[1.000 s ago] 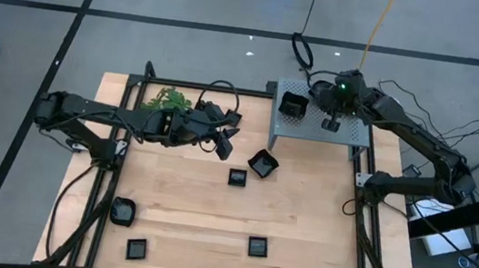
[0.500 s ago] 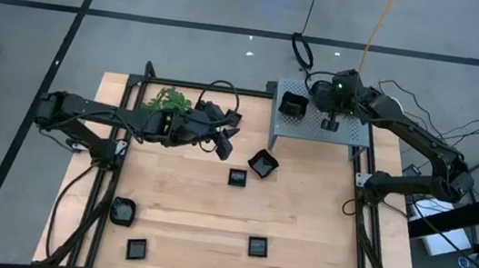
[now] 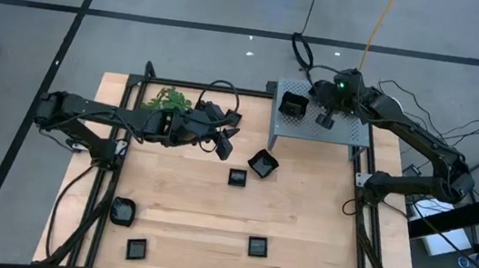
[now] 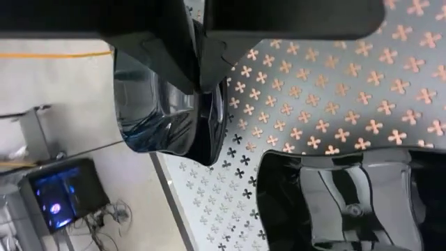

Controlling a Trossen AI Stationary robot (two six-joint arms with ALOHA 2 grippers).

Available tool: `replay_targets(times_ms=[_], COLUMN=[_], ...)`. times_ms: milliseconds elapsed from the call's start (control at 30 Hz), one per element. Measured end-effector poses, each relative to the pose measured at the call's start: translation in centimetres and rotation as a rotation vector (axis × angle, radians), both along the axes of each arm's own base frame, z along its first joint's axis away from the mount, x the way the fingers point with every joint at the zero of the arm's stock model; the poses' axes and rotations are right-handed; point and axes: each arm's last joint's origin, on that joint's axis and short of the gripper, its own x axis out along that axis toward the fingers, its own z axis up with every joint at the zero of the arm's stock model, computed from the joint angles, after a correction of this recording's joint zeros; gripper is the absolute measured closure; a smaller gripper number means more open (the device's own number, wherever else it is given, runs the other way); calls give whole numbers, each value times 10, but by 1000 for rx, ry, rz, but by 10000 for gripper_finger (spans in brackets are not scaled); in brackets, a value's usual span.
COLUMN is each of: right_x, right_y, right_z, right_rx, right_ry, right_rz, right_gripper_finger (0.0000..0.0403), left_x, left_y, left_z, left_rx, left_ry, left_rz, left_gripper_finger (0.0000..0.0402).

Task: Pick & Place Mini shaped plates
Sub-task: Stack the leaf shaped plate on top of the leaf shaped plates on the shelf

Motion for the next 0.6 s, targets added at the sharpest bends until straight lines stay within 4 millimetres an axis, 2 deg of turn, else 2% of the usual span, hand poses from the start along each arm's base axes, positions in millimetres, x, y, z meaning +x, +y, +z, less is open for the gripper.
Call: replay_targets(times_ms=[400,600], right_x=[1,-1], right_y=[-1,1], right_z=[2,4], right_rx=[26,-29], right_ry=[-89,-11], right_rz=[-76,17], right_gripper_finger=[299,281], left_x=[0,0], left_y=[0,-1], left_z=[0,0], left_rx=[-3,-3], left_ry=[-2,-2], left_rz=[1,-2], left_gripper_finger=[238,238])
